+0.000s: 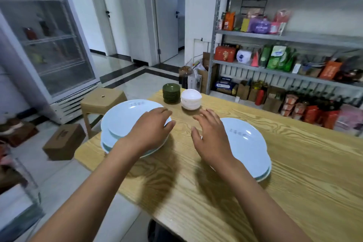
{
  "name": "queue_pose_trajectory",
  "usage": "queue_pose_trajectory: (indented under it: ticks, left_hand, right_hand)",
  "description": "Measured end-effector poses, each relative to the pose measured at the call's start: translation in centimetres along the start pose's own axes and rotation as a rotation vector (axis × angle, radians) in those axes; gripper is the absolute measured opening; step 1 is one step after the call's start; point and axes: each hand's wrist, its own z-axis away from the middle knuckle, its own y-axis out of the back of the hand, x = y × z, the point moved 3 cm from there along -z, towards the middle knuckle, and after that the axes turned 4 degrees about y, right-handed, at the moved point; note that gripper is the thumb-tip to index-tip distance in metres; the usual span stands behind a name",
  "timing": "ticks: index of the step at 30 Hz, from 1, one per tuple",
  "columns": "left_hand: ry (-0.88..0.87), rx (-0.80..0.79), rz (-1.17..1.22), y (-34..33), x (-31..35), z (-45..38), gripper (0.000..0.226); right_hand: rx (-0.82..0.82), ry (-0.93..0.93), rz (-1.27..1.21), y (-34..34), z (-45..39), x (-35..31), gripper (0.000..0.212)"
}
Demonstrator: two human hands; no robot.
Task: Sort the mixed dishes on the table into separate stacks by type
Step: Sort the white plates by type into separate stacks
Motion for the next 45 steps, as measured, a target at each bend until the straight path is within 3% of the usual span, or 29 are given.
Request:
queue_pose_trajectory:
  ticks: [4,6,8,11,14,17,22,29,33,36,40,45]
  left_hand:
    - [0.248,-0.184,0.01,-0.8,-6.6,-0.3,0.046]
    - [0.303,-0.245,0.028,-1.6,-8.0,-0.2,0.028]
    - [0.309,-0.238,0.02,-2.1,-8.6,-0.2,0.011]
    - [0.297,-0.196,-0.038,-2.6,-8.5,-0.3,0.011]
    - [0.225,-0.162,-0.065,-2.5,-8.2,-0.5,0.003]
    - [0.103,-0.058,-0.17,-1.8,-7.6,-0.5,0.02]
    - [-0.008,0.11,-0.378,-0.7,-6.0,0.1,0.02]
    - [-0.124,0.396,-0.292,0.9,-4.2,1.8,0.043]
    - [-0.286,0.505,-0.237,2.3,-0.1,2.6,0.057]
    - [-0.396,0.573,-0.16,2.3,3.8,3.1,0.056]
    - [-0.581,0.575,-0.099,-0.5,8.3,4.1,0.044]
    - [-0.706,0.414,-0.1,-5.1,11.7,3.8,0.059]
  right_hand:
    - [-0.06,-0.007,-0.09,-2.7,-1.7,-2.5,0.037]
    - [-0.078,-0.028,-0.132,-3.7,-2.0,-3.2,0.037]
    - [-0.079,-0.037,-0.15,-4.4,-2.0,-3.6,0.037]
    - [-0.063,-0.07,-0.161,-4.8,-1.9,-3.6,0.038]
    - [-0.063,-0.099,-0.164,-4.8,-1.7,-3.5,0.037]
    - [-0.05,-0.118,-0.166,-4.6,-1.5,-3.2,0.038]
    - [0.016,-0.16,-0.166,-3.6,-1.1,-2.3,0.036]
    - [0.094,-0.177,-0.153,0.1,-0.5,-0.5,0.035]
    - [0.188,-0.264,-0.134,3.8,0.7,2.4,0.034]
    - [0.247,-0.302,-0.096,6.3,2.6,4.5,0.033]
    - [0.3,-0.345,-0.02,9.0,5.4,7.4,0.032]
    - [0.333,-0.445,0.024,11.5,8.4,10.6,0.032]
